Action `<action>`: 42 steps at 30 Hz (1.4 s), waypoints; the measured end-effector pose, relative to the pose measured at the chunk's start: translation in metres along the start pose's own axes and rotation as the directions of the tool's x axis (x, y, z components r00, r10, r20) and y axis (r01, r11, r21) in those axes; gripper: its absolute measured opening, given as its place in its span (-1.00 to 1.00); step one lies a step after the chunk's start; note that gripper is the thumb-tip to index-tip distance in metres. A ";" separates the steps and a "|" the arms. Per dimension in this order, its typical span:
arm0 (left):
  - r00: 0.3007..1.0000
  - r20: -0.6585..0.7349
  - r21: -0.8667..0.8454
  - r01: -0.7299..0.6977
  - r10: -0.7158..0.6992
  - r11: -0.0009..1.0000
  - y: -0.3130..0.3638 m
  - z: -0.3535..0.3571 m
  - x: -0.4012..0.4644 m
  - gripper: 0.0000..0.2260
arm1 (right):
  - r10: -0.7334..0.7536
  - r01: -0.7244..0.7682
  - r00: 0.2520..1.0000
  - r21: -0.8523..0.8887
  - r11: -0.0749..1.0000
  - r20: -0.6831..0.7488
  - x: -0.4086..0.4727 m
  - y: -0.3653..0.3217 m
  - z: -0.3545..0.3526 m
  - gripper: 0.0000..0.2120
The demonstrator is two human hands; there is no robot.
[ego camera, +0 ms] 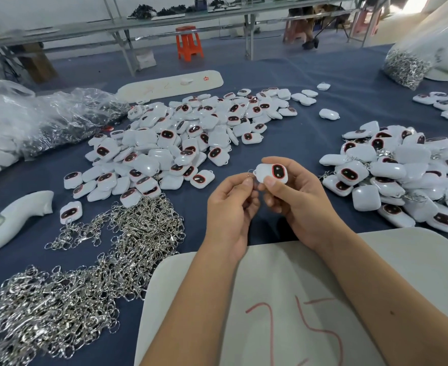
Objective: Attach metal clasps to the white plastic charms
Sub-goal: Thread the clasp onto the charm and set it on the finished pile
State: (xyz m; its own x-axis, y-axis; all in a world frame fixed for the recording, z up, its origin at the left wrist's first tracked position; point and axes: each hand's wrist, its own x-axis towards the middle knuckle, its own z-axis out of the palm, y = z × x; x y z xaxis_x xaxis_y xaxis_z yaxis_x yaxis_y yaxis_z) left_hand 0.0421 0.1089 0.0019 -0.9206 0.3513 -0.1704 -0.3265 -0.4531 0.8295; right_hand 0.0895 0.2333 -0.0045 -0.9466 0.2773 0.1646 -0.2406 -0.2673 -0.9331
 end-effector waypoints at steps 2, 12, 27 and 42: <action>1.000 -0.003 -0.038 0.000 0.000 0.999 0.000 -0.001 0.000 -0.88 | 0.002 -0.003 1.000 -0.010 1.000 -0.010 0.000 0.001 0.000 -0.72; 0.978 -0.095 0.268 -0.154 0.185 0.951 -0.001 -0.005 0.001 -0.83 | 0.008 -0.009 1.000 -0.051 0.999 -0.008 0.001 0.006 -0.002 -0.72; 0.745 0.354 0.827 -0.532 0.565 0.184 0.001 -0.014 0.005 -0.87 | 0.090 -0.082 0.992 0.096 0.992 -0.088 0.004 0.003 -0.006 -0.62; 0.999 0.020 0.229 0.027 -0.033 0.973 -0.024 0.072 0.012 -0.81 | -0.416 0.189 0.529 -0.376 0.907 -0.740 0.004 -0.006 -0.012 -0.66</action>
State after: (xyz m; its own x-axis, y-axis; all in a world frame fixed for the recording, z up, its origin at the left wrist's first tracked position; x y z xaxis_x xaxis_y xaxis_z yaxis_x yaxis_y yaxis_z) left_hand 0.0537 0.1830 0.0182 -0.9050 0.3822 -0.1868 -0.2938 -0.2438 0.9242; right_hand 0.0896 0.2473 -0.0020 -0.2417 0.9404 0.2392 -0.3160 0.1568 -0.9357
